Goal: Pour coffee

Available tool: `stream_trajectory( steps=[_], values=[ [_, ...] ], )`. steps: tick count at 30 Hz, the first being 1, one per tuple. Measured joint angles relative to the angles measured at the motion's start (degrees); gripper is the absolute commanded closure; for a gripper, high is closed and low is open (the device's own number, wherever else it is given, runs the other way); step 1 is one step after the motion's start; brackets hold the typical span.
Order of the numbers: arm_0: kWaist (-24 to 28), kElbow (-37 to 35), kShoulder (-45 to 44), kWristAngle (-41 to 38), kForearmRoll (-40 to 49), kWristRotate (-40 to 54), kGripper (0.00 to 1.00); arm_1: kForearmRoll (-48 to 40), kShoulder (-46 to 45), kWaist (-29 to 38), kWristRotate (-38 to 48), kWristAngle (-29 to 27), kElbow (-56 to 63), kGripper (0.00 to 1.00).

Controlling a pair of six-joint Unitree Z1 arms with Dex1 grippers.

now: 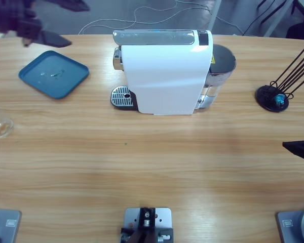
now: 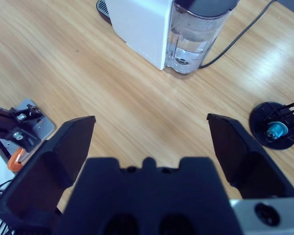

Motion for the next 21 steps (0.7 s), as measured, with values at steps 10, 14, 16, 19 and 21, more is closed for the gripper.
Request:
stream_trajectory(
  steps=[10,14,16,19,21],
  values=[
    [0.0,-5.8,8.1,-13.2,-0.6,-0.1,0.292,-0.3,0.0,0.0,0.0,0.0,0.0,0.0],
    [0.0,-5.8,9.5,-14.5,-0.6,-0.1,0.482,-0.5,0.0,0.0,0.0,0.0,0.0,0.0],
    [0.0,-5.8,9.6,-14.5,-0.7,-0.1,0.501,-0.6,0.0,0.0,0.0,0.0,0.0,0.0],
    [0.0,-5.8,9.9,-14.5,-1.4,-0.1,0.654,-0.6,0.0,0.0,0.0,0.0,0.0,0.0],
    [0.0,-5.8,10.7,-14.5,-2.1,-0.1,0.699,-0.7,0.0,0.0,0.0,0.0,0.0,0.0]
  ],
)
